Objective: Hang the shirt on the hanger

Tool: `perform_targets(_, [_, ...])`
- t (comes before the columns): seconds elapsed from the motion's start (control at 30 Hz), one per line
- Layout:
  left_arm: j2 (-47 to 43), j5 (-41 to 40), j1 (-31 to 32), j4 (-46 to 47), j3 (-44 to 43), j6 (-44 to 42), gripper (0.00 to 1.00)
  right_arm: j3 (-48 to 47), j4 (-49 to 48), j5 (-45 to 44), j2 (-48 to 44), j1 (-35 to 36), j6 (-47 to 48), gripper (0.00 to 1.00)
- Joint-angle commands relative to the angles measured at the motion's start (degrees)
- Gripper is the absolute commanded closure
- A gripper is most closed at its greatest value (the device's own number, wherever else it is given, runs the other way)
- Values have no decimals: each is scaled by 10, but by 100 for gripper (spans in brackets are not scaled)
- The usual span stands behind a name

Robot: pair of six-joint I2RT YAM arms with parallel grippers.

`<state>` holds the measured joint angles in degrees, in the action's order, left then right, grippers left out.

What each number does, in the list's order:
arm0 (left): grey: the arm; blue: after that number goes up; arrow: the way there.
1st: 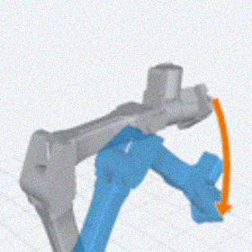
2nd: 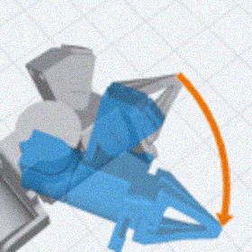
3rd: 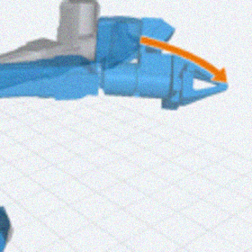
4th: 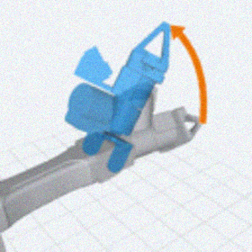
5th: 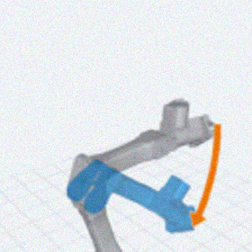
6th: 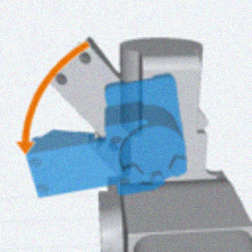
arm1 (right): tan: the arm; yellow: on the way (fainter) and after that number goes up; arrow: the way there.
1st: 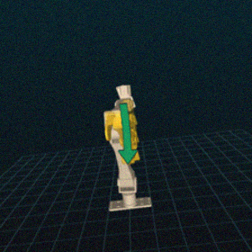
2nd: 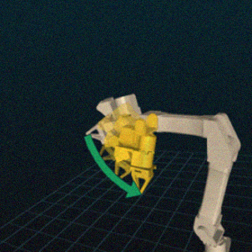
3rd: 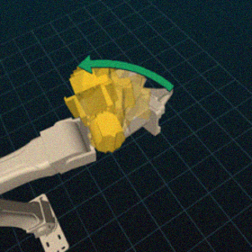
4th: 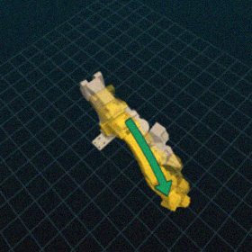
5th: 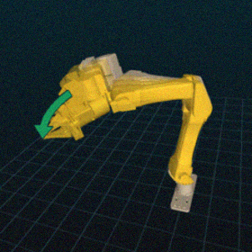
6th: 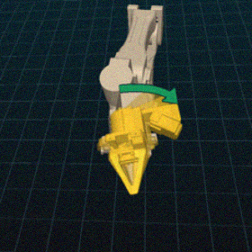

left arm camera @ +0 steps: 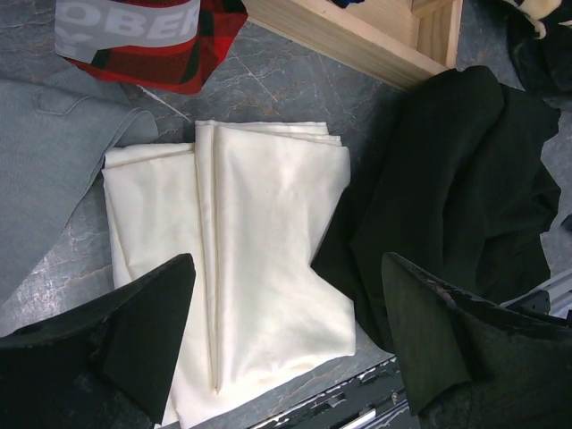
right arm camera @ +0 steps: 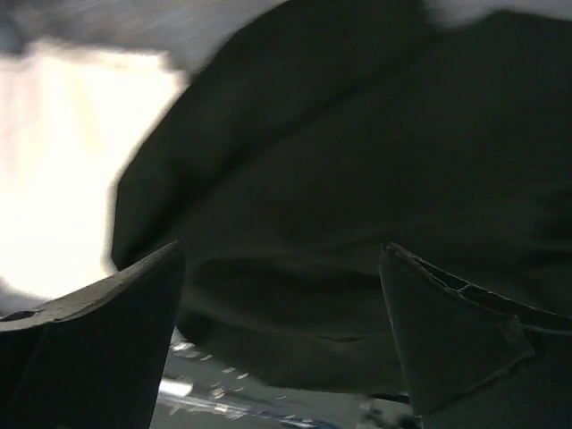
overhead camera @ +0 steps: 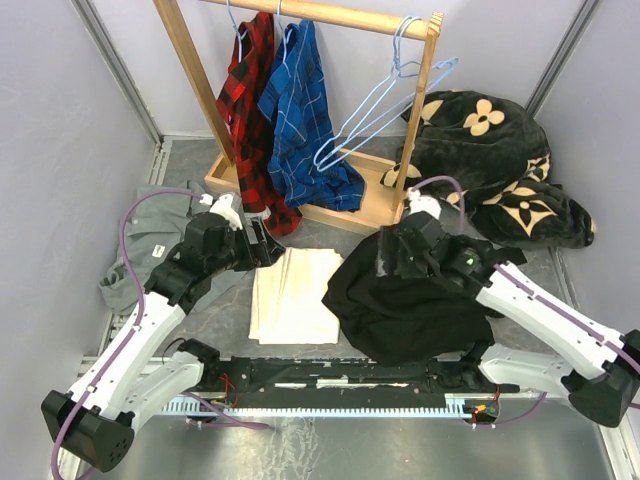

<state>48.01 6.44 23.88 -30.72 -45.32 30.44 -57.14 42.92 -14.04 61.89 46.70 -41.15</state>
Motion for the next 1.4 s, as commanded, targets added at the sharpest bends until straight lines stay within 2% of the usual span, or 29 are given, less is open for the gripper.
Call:
perform_targets(0.0, [-4, 9, 0, 22, -2, 14, 9, -56, 185, -240, -8, -69, 20, 3])
perform_targets(0.17, [-3, 15, 0, 21, -2, 17, 9, -35, 110, -121, 4, -227, 113, 3])
perform_targets(0.3, [-8, 15, 1, 13, -3, 14, 9, -30, 3, 30, 51, -286, 177, 2])
perform_targets(0.4, [-12, 14, 1, 5, -5, 10, 9, -35, -39, 99, 102, -327, 197, 2])
perform_targets(0.7, [-18, 10, 0, -11, -11, 4, 9, -75, -73, 223, 259, -394, 240, 2])
perform_targets(0.8, [-19, 8, 0, -13, -11, 4, 10, -79, -70, 305, 315, -395, 243, 5])
perform_targets(0.9, [-20, 6, 0, -13, -10, 6, 10, -46, -101, 362, 321, -394, 224, 10])
perform_targets(0.93, [-20, 6, 1, -12, -10, 7, 10, -37, -106, 367, 314, -394, 216, 15])
perform_targets(0.97, [-20, 6, 1, -12, -8, 8, 10, -30, -110, 374, 308, -395, 208, 26])
perform_targets(1.1, [-18, 9, 1, -9, -5, 7, 11, -10, -132, 430, 274, -404, 185, 89])
perform_targets(1.13, [-17, 10, 1, -10, -6, 6, 11, -5, -136, 431, 256, -410, 174, 99])
perform_targets(1.23, [-19, 6, 1, -15, -7, 4, 12, 5, -150, 418, 179, -433, 144, 100])
perform_targets(1.37, [-25, 3, 1, -14, -4, 4, 13, -28, -113, 333, 70, -444, 140, 100])
